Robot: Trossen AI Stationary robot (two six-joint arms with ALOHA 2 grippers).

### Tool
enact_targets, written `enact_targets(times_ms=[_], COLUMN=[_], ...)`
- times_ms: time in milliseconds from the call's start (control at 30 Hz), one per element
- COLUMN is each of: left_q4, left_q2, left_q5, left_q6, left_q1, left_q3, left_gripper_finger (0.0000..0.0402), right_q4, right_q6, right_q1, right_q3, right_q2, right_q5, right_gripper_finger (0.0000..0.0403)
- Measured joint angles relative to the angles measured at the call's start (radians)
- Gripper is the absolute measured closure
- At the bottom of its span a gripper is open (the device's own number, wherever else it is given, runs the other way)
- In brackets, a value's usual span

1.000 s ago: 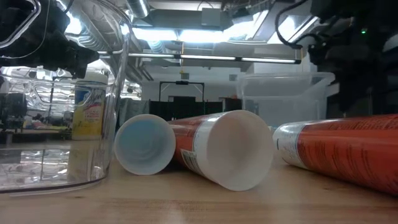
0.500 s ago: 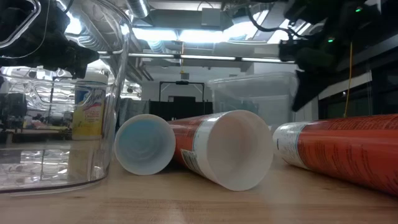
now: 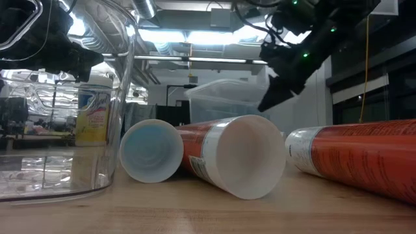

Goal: Pick & place silicon tubes, Sealant and Lysol wipes
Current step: Move the white bin to the top center of the table

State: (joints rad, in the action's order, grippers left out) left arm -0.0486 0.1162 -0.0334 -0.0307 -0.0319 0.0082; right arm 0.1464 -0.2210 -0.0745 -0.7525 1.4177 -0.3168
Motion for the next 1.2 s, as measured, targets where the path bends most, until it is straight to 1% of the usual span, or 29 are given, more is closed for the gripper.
enact_targets(times_ms=[300,467,700,867,967,1133,1200], left_q4=[0.0,0.0,0.0,0.0,0.0,0.0,0.0], left_q2=[0.0,0.0,0.0,0.0,0.0,0.0,0.0], left_q5=[0.0,0.0,0.0,0.0,0.0,0.0,0.0], left_q6=[0.0,0.0,0.0,0.0,0.0,0.0,0.0], left_q1=[0.0,0.0,0.0,0.0,0.0,0.0,0.0], left_q3=[0.0,0.0,0.0,0.0,0.0,0.0,0.0], left_gripper_finger=[0.0389,0.0393,0.0389,0.0392,0.0393,0.0389,0.0389], right_q4=[-0.24,-0.321,-0.285,-0.23,-0.212,-0.208,-0.202], right_q6=[0.119,0.153,0.155,0.173,0.166,0.146,0.133], right_q1=[-0.051,-0.074,-0.105,-0.11,-0.11,-0.109,-0.109], right_q3=[0.0,-0.002,-0.067,-0.107,-0.108,-0.109,-0.109], right_q2=[0.074,0.092,0.096,0.096,0.096,0.112,0.117], right_q5=[-0.027,-0.033,-0.094,-0.094,-0.082,-0.071,-0.05], right_gripper_finger=[0.0394,0.0399,0.0396,0.0397,0.0393,0.0399,0.0398])
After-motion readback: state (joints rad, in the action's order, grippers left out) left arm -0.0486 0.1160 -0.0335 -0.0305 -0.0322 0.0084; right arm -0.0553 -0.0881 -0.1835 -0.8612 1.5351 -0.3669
